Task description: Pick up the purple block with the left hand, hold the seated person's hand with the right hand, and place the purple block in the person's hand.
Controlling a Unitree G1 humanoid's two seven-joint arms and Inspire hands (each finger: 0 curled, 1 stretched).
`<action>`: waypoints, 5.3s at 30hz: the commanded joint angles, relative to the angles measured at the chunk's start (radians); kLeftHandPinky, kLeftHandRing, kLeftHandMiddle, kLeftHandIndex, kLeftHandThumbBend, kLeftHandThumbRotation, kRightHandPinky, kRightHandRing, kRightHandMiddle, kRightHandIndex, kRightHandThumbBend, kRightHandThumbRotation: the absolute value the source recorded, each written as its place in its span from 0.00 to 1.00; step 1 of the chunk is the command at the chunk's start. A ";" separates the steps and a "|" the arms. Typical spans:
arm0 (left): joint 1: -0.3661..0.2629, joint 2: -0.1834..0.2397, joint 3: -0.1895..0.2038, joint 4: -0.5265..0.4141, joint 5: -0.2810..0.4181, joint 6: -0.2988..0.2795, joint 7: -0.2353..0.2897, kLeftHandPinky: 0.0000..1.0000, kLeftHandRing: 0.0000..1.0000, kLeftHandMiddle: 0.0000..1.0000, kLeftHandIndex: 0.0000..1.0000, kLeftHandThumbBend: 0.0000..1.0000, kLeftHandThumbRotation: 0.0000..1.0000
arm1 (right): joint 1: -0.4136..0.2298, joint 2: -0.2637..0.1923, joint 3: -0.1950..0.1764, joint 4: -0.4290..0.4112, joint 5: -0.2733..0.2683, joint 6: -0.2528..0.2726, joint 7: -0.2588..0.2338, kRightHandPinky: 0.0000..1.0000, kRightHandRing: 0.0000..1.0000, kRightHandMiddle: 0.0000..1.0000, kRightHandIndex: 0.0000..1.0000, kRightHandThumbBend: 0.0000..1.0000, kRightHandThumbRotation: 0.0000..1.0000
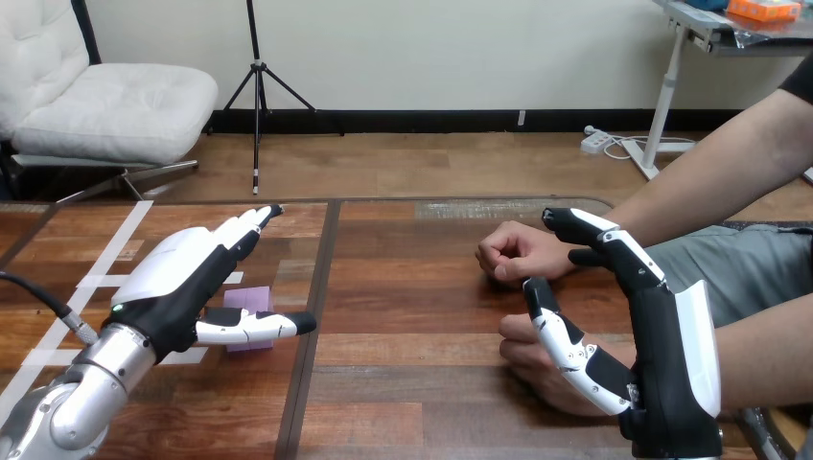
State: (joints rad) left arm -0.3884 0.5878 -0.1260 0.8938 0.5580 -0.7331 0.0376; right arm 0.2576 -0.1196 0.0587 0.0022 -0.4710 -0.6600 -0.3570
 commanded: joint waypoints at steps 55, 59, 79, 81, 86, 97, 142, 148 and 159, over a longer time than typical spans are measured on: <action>-0.267 -0.006 -0.133 0.246 0.006 0.046 -0.034 0.91 0.97 0.98 0.97 0.94 0.58 | -0.027 -0.004 -0.017 -0.056 0.007 0.014 0.027 0.69 0.75 0.76 0.74 0.37 0.40; -0.269 -0.005 -0.142 0.248 0.009 0.049 -0.025 0.91 0.97 0.98 0.97 0.95 0.58 | -0.027 -0.003 -0.019 -0.057 0.002 0.015 0.025 0.68 0.75 0.76 0.73 0.37 0.40; -0.269 0.005 -0.175 0.247 0.042 0.057 0.013 0.93 0.97 0.98 0.97 0.96 0.58 | -0.019 -0.004 -0.019 -0.076 0.007 0.034 0.040 0.69 0.75 0.76 0.73 0.37 0.43; -0.269 0.005 -0.176 0.247 0.041 0.061 0.009 0.93 0.97 0.99 0.97 0.96 0.58 | -0.019 -0.006 -0.019 -0.076 0.009 0.033 0.041 0.69 0.75 0.76 0.73 0.37 0.43; -0.269 0.006 -0.182 0.247 0.039 0.070 0.001 0.94 0.98 0.99 0.98 0.97 0.58 | -0.018 -0.004 -0.020 -0.079 0.010 0.035 0.044 0.69 0.75 0.76 0.73 0.37 0.43; -0.262 0.008 -0.186 0.248 0.039 0.072 -0.003 0.94 0.98 0.99 0.98 0.97 0.57 | -0.017 -0.002 -0.022 -0.084 0.013 0.038 0.052 0.69 0.75 0.76 0.73 0.37 0.41; -0.238 -0.012 -0.227 0.295 0.052 0.067 0.109 0.80 0.88 0.90 0.90 0.86 0.44 | -0.006 -0.001 -0.027 -0.117 0.015 0.063 0.073 0.70 0.76 0.76 0.73 0.37 0.42; -0.238 -0.016 -0.227 0.303 0.049 0.063 0.107 0.80 0.87 0.89 0.90 0.85 0.42 | -0.008 0.002 -0.029 -0.114 0.014 0.059 0.070 0.69 0.76 0.75 0.73 0.37 0.42; -0.235 -0.023 -0.229 0.313 0.052 0.061 0.131 0.78 0.85 0.87 0.88 0.80 0.38 | -0.004 0.001 -0.030 -0.122 0.012 0.069 0.076 0.69 0.76 0.75 0.73 0.37 0.42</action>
State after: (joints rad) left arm -0.5800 0.5713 -0.3468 1.2096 0.6040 -0.6650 0.1304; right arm 0.2721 -0.1186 0.0372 -0.0724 -0.4681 -0.5970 -0.2824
